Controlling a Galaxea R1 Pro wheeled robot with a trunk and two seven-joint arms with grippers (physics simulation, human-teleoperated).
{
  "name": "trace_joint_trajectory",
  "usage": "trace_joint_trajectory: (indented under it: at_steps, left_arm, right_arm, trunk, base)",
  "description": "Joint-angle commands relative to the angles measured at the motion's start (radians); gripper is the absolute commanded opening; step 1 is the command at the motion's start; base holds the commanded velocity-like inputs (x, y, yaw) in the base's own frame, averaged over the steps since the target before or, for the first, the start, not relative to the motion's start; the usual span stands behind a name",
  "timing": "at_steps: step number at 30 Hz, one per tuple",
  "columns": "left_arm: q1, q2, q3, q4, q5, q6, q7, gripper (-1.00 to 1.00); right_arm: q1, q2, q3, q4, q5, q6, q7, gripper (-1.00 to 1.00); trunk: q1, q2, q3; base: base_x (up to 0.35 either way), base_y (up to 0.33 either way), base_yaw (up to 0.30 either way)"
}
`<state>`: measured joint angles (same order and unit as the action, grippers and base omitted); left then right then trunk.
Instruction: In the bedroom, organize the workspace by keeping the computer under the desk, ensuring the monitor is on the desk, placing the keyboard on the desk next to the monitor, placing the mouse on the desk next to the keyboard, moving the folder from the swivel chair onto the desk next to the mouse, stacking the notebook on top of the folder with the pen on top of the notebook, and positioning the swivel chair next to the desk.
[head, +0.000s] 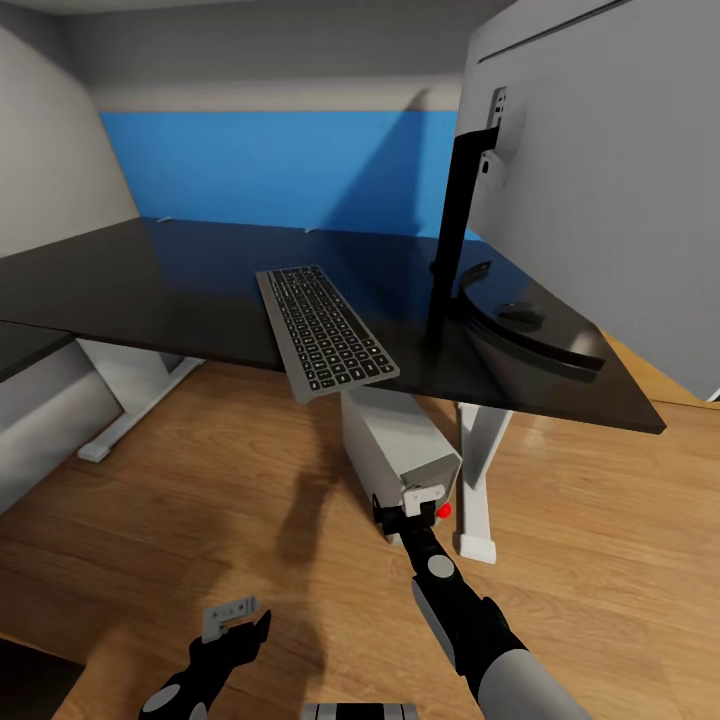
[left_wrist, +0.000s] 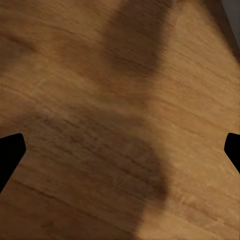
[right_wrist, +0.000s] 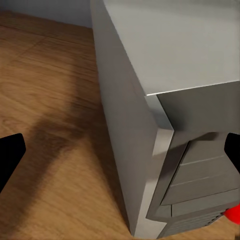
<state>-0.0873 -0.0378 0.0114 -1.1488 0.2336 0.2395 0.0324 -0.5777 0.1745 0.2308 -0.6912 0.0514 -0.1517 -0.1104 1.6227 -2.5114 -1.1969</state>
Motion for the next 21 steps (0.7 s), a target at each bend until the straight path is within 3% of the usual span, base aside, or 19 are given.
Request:
trace_joint_trajectory:
  at_steps: [1,13,21]
  left_arm:
    - [0.000,-0.001,0.001,-0.002,0.011,0.006,0.004,1.00]
    - [0.000,-0.002,0.001,-0.003,0.013,0.007,0.008,1.00]
    - [0.000,-0.002,0.001,-0.003,0.013,0.006,0.010,1.00]
  right_arm:
    - [-0.001,0.000,0.002,0.001,0.005,-0.002,-0.008,1.00]
    - [-0.001,0.000,0.002,0.001,0.005,-0.002,-0.008,1.00]
    - [-0.001,0.000,0.002,0.001,0.005,-0.002,-0.008,1.00]
  trunk:
    - [0.000,0.000,-0.001]
    - [0.000,0.000,-0.001]
    - [0.003,-0.002,-0.032]
  base:
    - [0.000,0.000,0.000]
    - [0.000,0.000,0.000]
    - [0.000,0.000,0.000]
